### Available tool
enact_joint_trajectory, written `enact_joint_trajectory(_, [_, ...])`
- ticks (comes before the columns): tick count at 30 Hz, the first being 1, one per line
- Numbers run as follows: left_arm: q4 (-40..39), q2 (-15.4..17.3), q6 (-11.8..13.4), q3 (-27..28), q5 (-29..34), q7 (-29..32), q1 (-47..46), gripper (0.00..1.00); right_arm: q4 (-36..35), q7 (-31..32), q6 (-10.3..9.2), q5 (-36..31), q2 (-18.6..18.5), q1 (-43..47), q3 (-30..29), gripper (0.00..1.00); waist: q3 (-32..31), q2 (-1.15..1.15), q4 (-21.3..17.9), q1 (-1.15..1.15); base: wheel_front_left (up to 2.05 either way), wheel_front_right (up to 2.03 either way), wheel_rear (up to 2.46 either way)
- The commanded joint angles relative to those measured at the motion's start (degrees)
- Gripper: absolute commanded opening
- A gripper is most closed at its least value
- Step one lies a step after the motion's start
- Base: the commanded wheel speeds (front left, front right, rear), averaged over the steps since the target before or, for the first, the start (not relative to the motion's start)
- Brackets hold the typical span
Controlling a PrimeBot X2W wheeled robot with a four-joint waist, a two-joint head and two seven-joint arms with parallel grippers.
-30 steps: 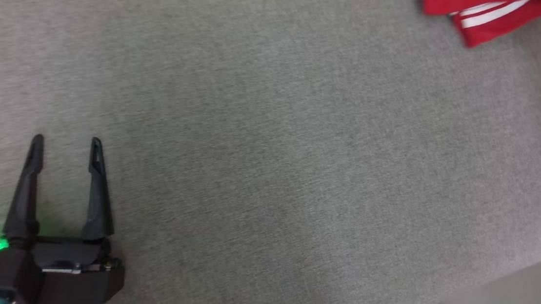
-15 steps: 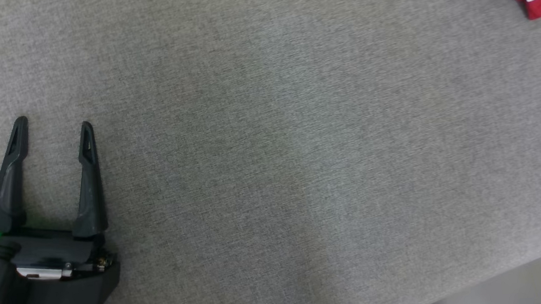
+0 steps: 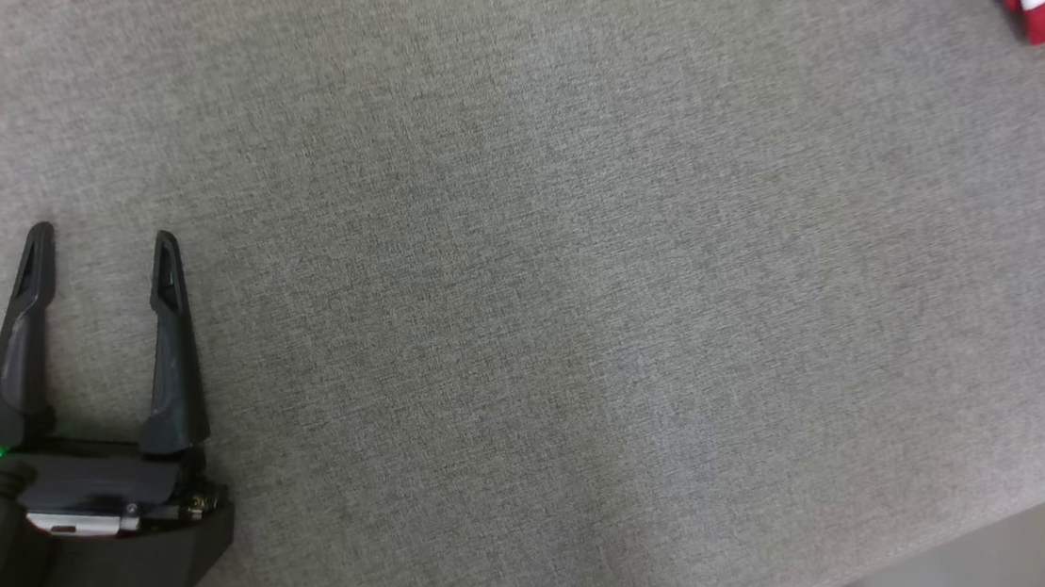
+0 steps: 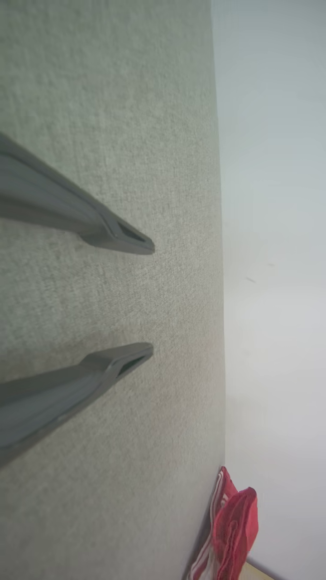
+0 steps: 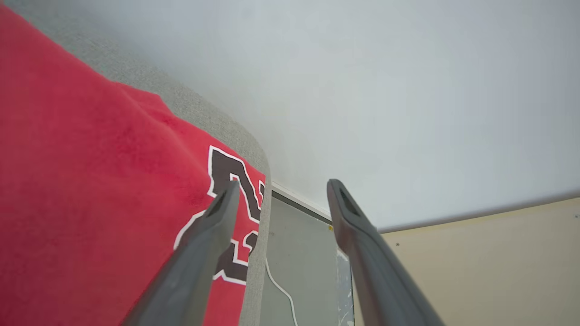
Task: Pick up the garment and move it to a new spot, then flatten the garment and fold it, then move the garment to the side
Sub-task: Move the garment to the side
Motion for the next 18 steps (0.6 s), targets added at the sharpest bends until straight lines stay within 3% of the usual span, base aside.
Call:
enact_joint_trajectory(1, [6.0,-0.42,0.62,0.32,-0.79,1.29,-0.14,1.0,0.12,-0.63,-0.19,-0.28,0.32,-0.34,-0.21,1.0,-1.33,-0.01,0.34,-0.01,0.0,0.0,0.0])
enact_joint_trajectory(11, [6.93,-2.89,0.93,3.7,-2.4,0.91,4.44,1.0,1.84,-9.94,-0.19,3.76,6.64,4.8,-6.06,1.0,-13.15,-0.01,3.7,-0.01,0.0,0.0,0.0])
enact_joint_trajectory(18, [7.42,-4.69,1.03,6.71,-3.28,0.74,8.09,1.0,-3.5,-11.66,-0.19,3.06,10.95,13.98,-11.05,1.0,-21.26,-0.01,5.73,-0.01,0.0,0.0,0.0])
